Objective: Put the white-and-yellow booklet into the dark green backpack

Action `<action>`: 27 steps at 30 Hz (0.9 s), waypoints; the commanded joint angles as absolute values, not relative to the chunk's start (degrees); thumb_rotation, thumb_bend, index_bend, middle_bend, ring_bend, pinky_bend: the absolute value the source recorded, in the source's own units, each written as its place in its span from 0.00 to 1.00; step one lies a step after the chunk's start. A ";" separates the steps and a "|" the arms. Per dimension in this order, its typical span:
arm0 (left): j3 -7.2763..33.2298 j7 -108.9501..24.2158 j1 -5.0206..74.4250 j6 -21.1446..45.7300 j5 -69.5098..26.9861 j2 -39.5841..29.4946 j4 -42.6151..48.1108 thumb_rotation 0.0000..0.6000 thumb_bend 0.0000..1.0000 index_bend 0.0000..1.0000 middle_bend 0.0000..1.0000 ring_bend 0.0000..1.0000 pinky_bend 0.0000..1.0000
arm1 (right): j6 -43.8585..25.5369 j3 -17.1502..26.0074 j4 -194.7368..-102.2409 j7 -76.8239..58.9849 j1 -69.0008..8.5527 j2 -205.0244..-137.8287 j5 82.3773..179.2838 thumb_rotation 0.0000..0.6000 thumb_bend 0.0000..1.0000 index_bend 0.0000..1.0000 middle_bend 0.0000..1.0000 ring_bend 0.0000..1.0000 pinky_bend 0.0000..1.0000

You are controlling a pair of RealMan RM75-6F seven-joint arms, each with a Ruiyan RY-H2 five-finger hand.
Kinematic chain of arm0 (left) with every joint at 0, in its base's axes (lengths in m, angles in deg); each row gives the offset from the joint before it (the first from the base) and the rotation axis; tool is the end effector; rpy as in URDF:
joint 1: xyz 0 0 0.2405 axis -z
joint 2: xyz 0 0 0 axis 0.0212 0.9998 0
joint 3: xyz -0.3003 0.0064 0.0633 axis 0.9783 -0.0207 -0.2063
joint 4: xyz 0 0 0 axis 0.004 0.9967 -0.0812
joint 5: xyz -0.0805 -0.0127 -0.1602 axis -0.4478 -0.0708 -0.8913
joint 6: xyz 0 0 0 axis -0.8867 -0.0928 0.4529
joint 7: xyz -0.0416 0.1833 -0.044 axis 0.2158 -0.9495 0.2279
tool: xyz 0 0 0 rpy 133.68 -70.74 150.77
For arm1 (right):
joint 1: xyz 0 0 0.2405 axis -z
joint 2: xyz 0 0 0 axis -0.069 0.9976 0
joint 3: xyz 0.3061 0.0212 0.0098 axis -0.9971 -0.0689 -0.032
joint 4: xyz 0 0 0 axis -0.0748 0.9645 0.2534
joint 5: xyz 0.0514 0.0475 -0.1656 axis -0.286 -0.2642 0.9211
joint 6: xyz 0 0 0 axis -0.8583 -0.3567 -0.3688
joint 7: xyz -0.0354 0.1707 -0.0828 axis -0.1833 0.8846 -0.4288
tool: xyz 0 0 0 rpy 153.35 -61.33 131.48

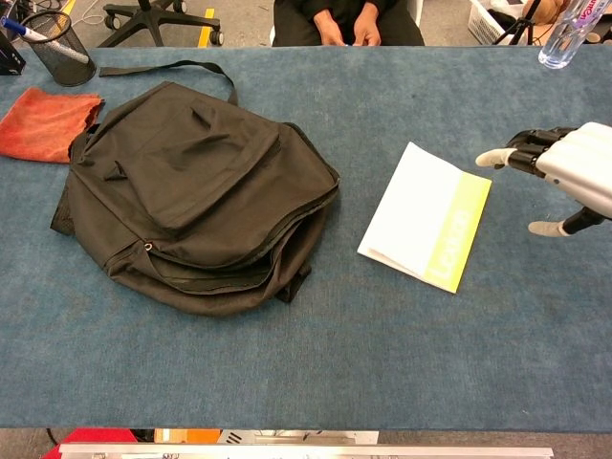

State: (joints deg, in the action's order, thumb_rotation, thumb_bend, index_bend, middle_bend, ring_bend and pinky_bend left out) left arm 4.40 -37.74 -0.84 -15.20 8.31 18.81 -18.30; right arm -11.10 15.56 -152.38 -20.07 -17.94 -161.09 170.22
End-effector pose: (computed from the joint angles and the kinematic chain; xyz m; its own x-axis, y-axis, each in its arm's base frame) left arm -0.3403 0.1941 0.2404 0.3884 -0.0261 0.9211 0.9211 -0.0192 -0.3890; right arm -0.2957 -0.3001 0.0837 0.7422 -0.1007 0.6626 -0.5991 -0.5427 0.5887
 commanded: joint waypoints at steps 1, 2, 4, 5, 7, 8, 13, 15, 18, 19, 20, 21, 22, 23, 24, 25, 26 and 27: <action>4.31 -37.48 -1.07 -15.45 8.40 18.81 -18.12 1.00 0.26 0.28 0.19 0.11 0.07 | -9.30 15.98 -148.99 -20.95 -19.44 -164.29 170.05 1.00 0.11 0.19 0.29 0.18 0.33; 4.29 -37.40 -1.17 -15.55 8.42 18.79 -18.01 1.00 0.26 0.28 0.19 0.11 0.07 | -8.93 16.01 -147.77 -21.13 -19.78 -165.35 169.89 1.00 0.11 0.19 0.29 0.18 0.33; 4.22 -37.26 -1.30 -15.57 8.40 18.78 -17.87 1.00 0.26 0.28 0.19 0.11 0.07 | -8.63 16.08 -146.11 -21.13 -20.19 -166.92 169.68 1.00 0.11 0.18 0.29 0.18 0.33; 4.17 -37.06 -1.39 -15.55 8.35 18.80 -17.79 1.00 0.26 0.28 0.19 0.11 0.07 | -8.74 16.10 -144.88 -21.10 -20.39 -167.94 169.64 1.00 0.11 0.18 0.29 0.18 0.33; 4.13 -36.66 -1.57 -15.61 8.21 18.84 -17.64 1.00 0.26 0.28 0.19 0.11 0.07 | -8.85 16.16 -143.04 -21.10 -20.64 -169.36 169.51 1.00 0.12 0.17 0.28 0.18 0.33; 4.15 -36.39 -1.69 -15.68 8.08 18.85 -17.50 1.00 0.26 0.28 0.19 0.11 0.07 | -8.95 16.21 -141.89 -21.14 -20.79 -170.26 169.44 1.00 0.12 0.17 0.28 0.18 0.33; 4.13 -35.56 -1.89 -15.61 7.92 18.98 -17.03 1.00 0.26 0.28 0.19 0.11 0.07 | -8.81 16.35 -138.07 -21.01 -21.67 -173.40 169.04 1.00 0.12 0.16 0.28 0.18 0.33; 4.13 -35.22 -1.99 -15.71 7.94 19.04 -16.87 1.00 0.26 0.28 0.19 0.11 0.07 | -8.50 16.43 -136.86 -20.93 -22.04 -174.40 168.71 1.00 0.12 0.15 0.28 0.18 0.33; 4.18 -34.93 -2.09 -15.74 7.87 19.14 -16.66 1.00 0.26 0.28 0.19 0.11 0.07 | -8.37 16.67 -135.21 -20.78 -22.47 -175.56 168.46 1.00 0.12 0.15 0.28 0.18 0.33; 4.19 -34.84 -2.12 -15.72 7.83 19.19 -16.61 1.00 0.26 0.28 0.19 0.11 0.07 | -8.29 16.76 -134.80 -20.68 -22.57 -175.82 168.36 1.00 0.12 0.15 0.28 0.18 0.33; 4.19 -34.73 -2.14 -15.66 7.78 19.26 -16.59 1.00 0.26 0.28 0.19 0.11 0.07 | -8.22 16.88 -134.33 -20.52 -22.70 -176.10 168.22 1.00 0.12 0.15 0.28 0.18 0.33; 4.18 -34.64 -2.15 -15.59 7.73 19.34 -16.58 1.00 0.26 0.28 0.19 0.11 0.07 | -8.27 16.98 -133.99 -20.41 -22.76 -176.28 168.16 1.00 0.12 0.15 0.28 0.18 0.33; 4.18 -34.53 -2.17 -15.55 7.68 19.39 -16.58 1.00 0.26 0.28 0.19 0.11 0.07 | -8.34 17.07 -133.65 -20.30 -22.82 -176.43 168.11 1.00 0.12 0.15 0.28 0.18 0.33; 4.22 -34.45 -2.18 -15.53 7.64 19.43 -16.57 1.00 0.26 0.28 0.19 0.11 0.07 | -8.34 17.18 -133.28 -20.17 -22.90 -176.60 167.98 1.00 0.12 0.15 0.28 0.18 0.33; 4.26 -34.44 -2.17 -15.49 7.59 19.44 -16.57 1.00 0.26 0.28 0.19 0.11 0.07 | -8.37 17.23 -132.99 -20.14 -22.97 -176.74 167.89 1.00 0.12 0.15 0.28 0.18 0.33; 4.28 -34.41 -2.16 -15.44 7.58 19.44 -16.55 1.00 0.26 0.28 0.19 0.11 0.07 | -8.40 17.25 -132.69 -20.12 -23.06 -176.91 167.80 1.00 0.12 0.15 0.28 0.18 0.33; 4.28 -34.38 -2.14 -15.40 7.61 19.44 -16.53 1.00 0.26 0.28 0.19 0.11 0.07 | -8.25 17.26 -132.35 -20.07 -23.21 -177.14 167.60 1.00 0.12 0.15 0.28 0.18 0.33; 4.31 -34.38 -2.12 -15.39 7.65 19.44 -16.52 1.00 0.26 0.28 0.19 0.11 0.07 | -8.15 17.27 -132.13 -20.05 -23.34 -177.30 167.47 1.00 0.12 0.15 0.28 0.18 0.33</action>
State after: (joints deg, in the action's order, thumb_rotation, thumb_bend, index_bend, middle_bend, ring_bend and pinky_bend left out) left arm 4.31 -34.39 -2.12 -15.39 7.64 19.44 -16.52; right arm -8.23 17.23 -132.27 -20.11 -23.23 -177.17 167.60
